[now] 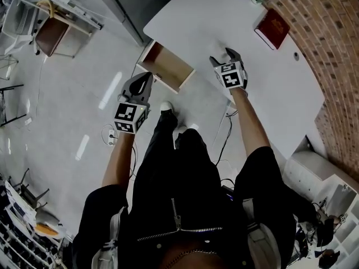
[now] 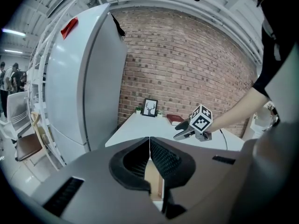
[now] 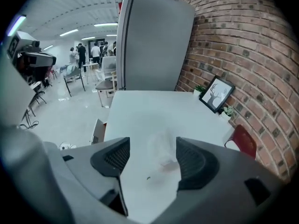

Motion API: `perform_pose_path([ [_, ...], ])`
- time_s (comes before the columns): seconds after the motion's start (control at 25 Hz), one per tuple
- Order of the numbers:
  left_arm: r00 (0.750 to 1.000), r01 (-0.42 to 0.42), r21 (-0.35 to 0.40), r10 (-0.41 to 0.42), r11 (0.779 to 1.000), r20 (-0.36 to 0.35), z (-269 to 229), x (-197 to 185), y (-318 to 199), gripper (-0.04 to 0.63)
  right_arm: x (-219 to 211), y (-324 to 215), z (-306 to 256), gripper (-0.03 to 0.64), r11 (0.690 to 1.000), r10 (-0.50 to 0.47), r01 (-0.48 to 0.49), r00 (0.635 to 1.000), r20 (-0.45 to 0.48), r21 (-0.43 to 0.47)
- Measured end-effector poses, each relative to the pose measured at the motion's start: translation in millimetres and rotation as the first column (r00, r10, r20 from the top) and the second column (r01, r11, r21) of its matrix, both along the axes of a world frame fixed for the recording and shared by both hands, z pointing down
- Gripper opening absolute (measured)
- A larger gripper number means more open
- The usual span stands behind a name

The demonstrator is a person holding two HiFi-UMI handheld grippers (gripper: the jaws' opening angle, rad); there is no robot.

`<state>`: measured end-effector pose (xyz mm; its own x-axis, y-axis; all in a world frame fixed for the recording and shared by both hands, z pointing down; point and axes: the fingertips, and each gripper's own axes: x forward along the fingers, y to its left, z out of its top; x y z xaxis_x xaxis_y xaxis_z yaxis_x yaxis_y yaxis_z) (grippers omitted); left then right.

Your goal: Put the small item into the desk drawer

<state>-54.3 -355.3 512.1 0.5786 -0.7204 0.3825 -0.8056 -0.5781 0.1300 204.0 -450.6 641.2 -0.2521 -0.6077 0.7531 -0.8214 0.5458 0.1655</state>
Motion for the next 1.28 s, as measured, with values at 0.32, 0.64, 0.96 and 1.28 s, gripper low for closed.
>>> perform_pose_path([
  [0.32,0.999,0.037,-0.018,-0.036,0.999,0.014,-3,2,-6,0.021,9,-13,21,0.299,0.997,-0.027,0.024,0.999,-0.037,-0.073],
  [0.64,0.991,0.13,-0.039,-0.129,0.991,0.025,-6,15,-10,0.021,15,-31,48,0.301,0.984,-0.108,0.101,0.993,-0.044,-0.145],
  [0.96,0.977,0.211,-0.054,-0.209,0.976,0.036,-1,13,-9,0.021,24,-41,61,0.187,0.987,-0.054,0.051,0.998,-0.014,-0.154],
  [1.28,0.974,0.227,-0.031,-0.226,0.973,0.028,-13,-4,-1,0.021,14,-33,37,0.175,0.997,-0.009,0.013,0.998,0.055,-0.081],
])
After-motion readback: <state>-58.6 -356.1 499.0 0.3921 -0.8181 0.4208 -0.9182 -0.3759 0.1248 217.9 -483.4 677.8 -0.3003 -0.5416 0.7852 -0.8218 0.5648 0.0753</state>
